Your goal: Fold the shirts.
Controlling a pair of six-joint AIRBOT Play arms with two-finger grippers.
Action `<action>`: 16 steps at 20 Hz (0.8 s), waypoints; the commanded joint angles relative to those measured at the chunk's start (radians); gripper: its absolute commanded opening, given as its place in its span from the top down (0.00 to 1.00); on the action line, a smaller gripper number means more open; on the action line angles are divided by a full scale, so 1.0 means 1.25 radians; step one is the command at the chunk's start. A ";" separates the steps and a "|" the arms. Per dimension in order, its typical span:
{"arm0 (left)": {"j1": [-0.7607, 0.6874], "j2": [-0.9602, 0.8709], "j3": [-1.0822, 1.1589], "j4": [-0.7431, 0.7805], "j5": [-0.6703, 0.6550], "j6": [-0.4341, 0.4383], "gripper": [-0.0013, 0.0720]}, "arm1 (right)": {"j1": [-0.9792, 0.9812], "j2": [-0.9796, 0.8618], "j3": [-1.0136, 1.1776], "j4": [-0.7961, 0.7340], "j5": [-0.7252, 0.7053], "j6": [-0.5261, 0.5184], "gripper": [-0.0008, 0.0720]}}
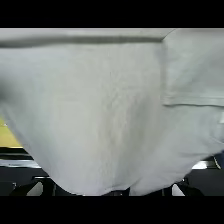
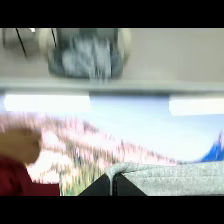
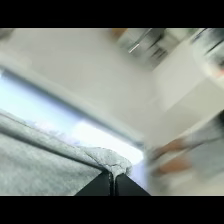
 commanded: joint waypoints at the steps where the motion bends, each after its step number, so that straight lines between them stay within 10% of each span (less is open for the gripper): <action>1: -0.005 -0.138 -0.181 0.005 0.029 0.056 0.94 | 0.006 -0.239 -0.027 0.085 0.180 0.029 0.93; 12: -0.005 -0.638 -0.241 -0.137 0.370 0.063 0.94 | 0.168 -0.774 -0.044 0.084 -0.400 0.264 0.93; 16: -0.004 -0.637 -0.241 -0.163 0.381 0.089 0.93 | 0.167 -0.758 -0.041 0.064 -0.370 0.235 0.93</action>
